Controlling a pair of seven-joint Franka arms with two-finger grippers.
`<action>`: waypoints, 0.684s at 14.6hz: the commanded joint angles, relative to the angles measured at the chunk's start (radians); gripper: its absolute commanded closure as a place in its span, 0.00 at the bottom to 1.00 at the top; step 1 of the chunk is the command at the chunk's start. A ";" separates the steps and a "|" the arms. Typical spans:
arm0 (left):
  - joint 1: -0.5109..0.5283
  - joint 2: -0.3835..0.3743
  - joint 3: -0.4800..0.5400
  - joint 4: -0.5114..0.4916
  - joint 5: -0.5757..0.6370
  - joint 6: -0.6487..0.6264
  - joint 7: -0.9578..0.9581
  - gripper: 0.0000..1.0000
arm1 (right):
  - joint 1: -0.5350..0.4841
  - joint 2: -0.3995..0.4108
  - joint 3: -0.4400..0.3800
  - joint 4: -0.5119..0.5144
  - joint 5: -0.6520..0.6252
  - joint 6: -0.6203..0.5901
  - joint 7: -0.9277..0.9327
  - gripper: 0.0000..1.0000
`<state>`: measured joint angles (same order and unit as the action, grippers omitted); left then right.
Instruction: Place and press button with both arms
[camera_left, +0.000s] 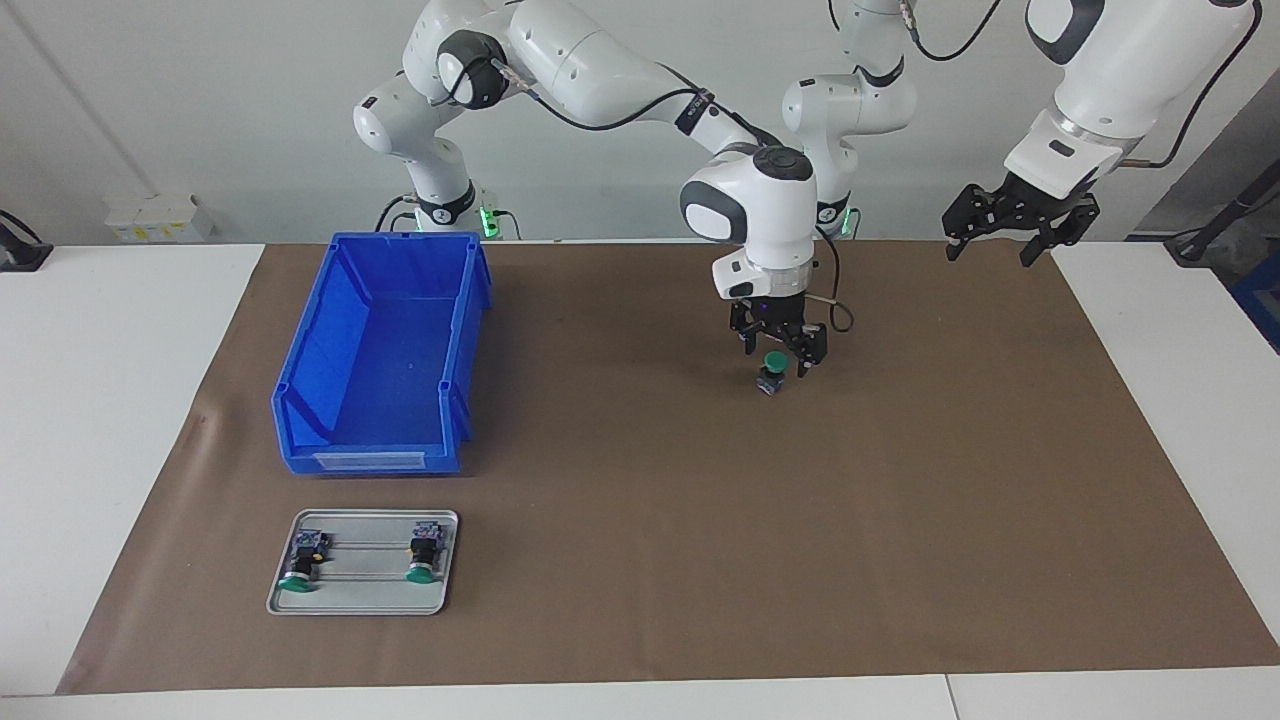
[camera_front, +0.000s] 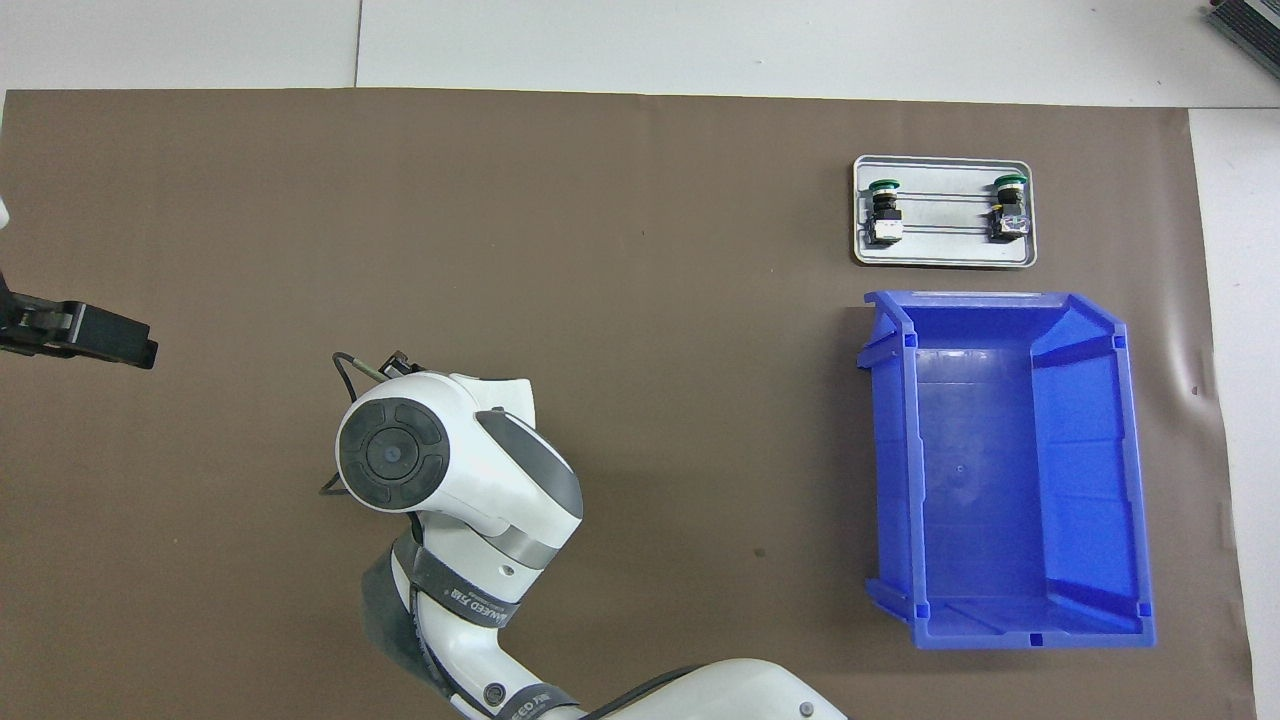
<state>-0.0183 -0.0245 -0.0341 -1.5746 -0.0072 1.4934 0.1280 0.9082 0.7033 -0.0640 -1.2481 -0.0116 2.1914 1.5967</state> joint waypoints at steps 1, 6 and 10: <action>0.006 -0.022 -0.007 -0.018 0.027 -0.010 0.024 0.00 | 0.015 0.008 -0.005 -0.008 0.015 0.018 0.014 0.00; 0.000 -0.026 -0.012 -0.030 0.016 0.022 0.030 0.00 | 0.023 -0.004 -0.003 -0.119 0.013 0.139 0.012 0.00; -0.003 -0.031 -0.010 -0.044 0.015 0.033 0.036 0.00 | 0.031 0.010 -0.003 -0.148 0.002 0.163 0.006 0.00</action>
<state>-0.0190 -0.0246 -0.0461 -1.5770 -0.0033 1.5011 0.1480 0.9372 0.7131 -0.0631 -1.3679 -0.0110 2.3156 1.5974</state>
